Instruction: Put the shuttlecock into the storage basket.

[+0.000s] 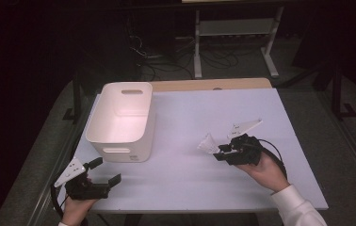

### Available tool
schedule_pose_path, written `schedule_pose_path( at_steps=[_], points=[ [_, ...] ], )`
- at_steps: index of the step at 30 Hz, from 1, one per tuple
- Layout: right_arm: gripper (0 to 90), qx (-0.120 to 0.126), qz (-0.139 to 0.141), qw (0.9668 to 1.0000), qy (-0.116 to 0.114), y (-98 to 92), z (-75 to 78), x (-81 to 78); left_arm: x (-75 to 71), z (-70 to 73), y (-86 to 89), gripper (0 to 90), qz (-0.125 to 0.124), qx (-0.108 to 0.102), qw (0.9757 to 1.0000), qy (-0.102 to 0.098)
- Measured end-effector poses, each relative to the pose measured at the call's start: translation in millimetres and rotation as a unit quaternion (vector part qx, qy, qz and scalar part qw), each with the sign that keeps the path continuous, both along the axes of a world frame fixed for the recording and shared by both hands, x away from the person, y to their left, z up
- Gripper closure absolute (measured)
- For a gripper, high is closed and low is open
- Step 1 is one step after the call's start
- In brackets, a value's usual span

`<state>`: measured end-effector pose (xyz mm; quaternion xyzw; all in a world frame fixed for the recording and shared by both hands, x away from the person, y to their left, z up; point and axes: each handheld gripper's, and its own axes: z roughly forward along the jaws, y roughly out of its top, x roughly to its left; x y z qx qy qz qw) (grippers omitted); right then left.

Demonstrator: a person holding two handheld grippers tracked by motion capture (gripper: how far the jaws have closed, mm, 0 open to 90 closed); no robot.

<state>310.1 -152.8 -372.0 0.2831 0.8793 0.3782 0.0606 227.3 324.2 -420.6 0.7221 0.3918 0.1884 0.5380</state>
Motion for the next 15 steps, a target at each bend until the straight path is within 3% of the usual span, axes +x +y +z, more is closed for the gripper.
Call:
schedule_pose_path(
  at_steps=[15],
  points=[
    [63.0, 0.009, 0.004, 1.0000, -0.002, 10.4, 22.6, 11.1, 0.0, -0.2, -0.5, 0.0, 0.000, -0.003, 1.0000, 0.000]
  ],
)
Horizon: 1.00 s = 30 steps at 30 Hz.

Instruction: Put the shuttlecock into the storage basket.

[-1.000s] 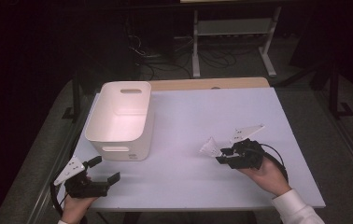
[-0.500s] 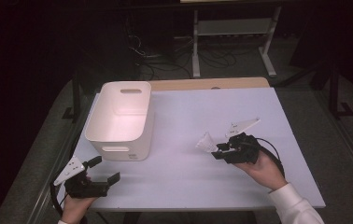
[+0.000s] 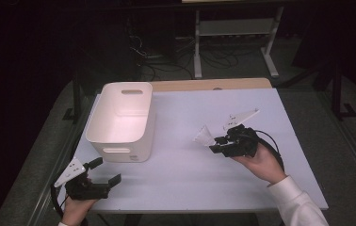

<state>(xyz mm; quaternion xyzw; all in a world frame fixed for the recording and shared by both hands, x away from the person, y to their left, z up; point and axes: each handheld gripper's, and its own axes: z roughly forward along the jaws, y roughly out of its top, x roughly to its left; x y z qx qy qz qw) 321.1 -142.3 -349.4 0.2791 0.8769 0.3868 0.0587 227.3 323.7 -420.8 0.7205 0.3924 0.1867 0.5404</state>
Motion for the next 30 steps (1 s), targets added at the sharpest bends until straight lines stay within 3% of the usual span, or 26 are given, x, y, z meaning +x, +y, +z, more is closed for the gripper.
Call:
schedule_pose_path(
  at_steps=[30],
  points=[
    [63.0, 0.005, 0.018, 0.9998, -0.003, 27.7, 18.5, 12.6, -0.1, 0.1, 0.6, 0.0, -0.004, 0.006, 1.0000, 0.000]
  ],
)
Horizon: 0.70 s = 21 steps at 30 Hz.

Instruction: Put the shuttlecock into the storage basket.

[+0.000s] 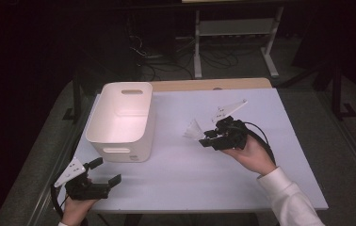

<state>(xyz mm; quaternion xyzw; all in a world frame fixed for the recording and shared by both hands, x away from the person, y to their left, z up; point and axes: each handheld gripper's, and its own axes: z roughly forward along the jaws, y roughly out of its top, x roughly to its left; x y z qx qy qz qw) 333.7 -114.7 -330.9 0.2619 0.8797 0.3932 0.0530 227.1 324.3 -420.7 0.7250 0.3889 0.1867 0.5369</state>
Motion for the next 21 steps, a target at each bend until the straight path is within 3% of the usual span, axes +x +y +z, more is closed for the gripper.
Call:
schedule_pose_path(
  at_steps=[21],
  points=[
    [63.0, 0.000, 0.017, 0.9997, -0.017, 20.1, 14.8, 9.5, 0.1, 0.1, -0.3, 0.0, -0.003, 0.000, 1.0000, 0.000]
  ],
)
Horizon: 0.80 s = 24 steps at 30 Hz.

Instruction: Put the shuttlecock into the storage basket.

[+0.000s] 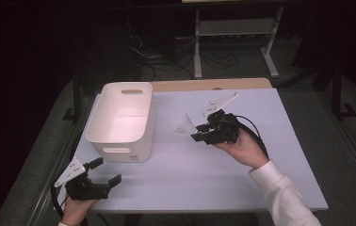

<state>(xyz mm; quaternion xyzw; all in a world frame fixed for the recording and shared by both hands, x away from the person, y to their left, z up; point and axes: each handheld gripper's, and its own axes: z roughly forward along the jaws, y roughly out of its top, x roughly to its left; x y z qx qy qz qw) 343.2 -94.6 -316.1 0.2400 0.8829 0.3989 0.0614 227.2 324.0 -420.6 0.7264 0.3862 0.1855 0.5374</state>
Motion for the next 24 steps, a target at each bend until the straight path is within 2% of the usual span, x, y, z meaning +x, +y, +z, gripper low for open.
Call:
schedule_pose_path(
  at_steps=[1, 8, 14, 17, 18, 19, 24],
  points=[
    [63.0, -0.003, 0.003, 1.0000, -0.008, 0.4, -0.1, 1.5, -0.1, 0.1, 0.0, 0.0, 0.000, 0.001, 1.0000, 0.000],
    [62.9, -0.002, 0.005, 1.0000, -0.005, 7.8, 3.9, 4.0, -0.2, 0.0, 0.0, 0.0, 0.000, 0.000, 1.0000, 0.000],
    [62.9, -0.003, 0.011, 0.9999, -0.013, 13.1, 7.4, 7.8, -0.2, 0.0, -0.1, 0.0, 0.000, 0.000, 1.0000, 0.001],
    [62.9, -0.009, 0.024, 0.9994, -0.025, 15.4, 8.4, 10.9, -0.1, 0.0, 0.0, 0.0, 0.000, 0.000, 1.0000, 0.001],
    [62.9, -0.008, 0.022, 0.9995, -0.022, 16.8, 9.5, 10.4, -0.1, 0.0, 0.0, 0.0, 0.000, 0.000, 1.0000, 0.000],
    [63.0, -0.005, 0.014, 0.9999, -0.007, 18.9, 11.6, 8.4, -0.1, -0.1, -0.1, 0.0, -0.001, -0.001, 1.0000, 0.000],
    [62.9, -0.004, 0.022, 0.9997, -0.012, 25.3, 15.0, 9.4, -0.3, 0.0, -0.4, 0.0, 0.000, -0.002, 1.0000, 0.000]
  ],
)
